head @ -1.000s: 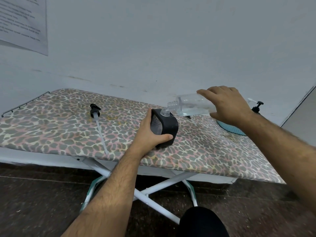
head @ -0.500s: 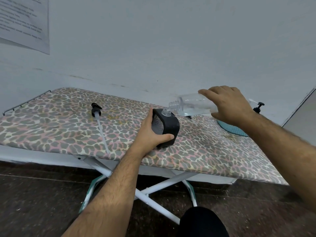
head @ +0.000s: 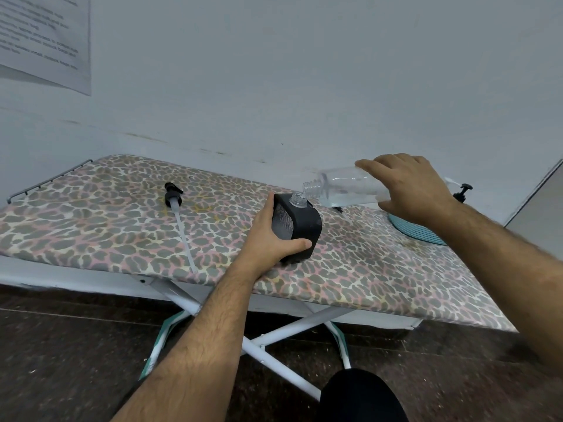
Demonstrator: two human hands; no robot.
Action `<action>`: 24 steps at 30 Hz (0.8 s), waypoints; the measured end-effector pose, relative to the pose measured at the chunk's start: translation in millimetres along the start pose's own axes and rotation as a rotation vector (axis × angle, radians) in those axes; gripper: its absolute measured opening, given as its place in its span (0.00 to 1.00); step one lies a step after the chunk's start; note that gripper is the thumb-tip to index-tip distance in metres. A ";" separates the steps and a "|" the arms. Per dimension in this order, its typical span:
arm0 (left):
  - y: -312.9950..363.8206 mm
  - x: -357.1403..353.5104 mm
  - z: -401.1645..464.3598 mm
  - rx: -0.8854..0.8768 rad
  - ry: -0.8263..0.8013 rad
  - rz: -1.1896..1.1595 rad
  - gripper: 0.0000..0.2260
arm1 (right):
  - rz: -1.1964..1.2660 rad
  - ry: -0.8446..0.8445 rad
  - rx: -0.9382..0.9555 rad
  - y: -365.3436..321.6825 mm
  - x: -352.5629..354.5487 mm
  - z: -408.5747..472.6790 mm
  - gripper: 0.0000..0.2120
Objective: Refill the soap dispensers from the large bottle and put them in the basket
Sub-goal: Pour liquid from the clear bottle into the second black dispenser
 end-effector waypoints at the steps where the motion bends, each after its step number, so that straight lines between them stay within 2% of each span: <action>1: -1.0 0.2 0.7 0.000 0.005 0.002 0.57 | 0.002 0.000 0.001 -0.1 0.1 0.1 0.35; 24: -3.6 -0.1 2.9 -0.017 0.018 -0.072 0.56 | 0.021 0.010 0.005 0.2 0.2 0.3 0.35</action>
Point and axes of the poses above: each hand's wrist, its own z-axis towards the middle knuckle, its own x-axis out of the back of the hand, y = z × x, the point moved 9 cm from there along z, towards the middle knuckle, and after that the axes turned 1 degree about x, right-handed, at the moved point
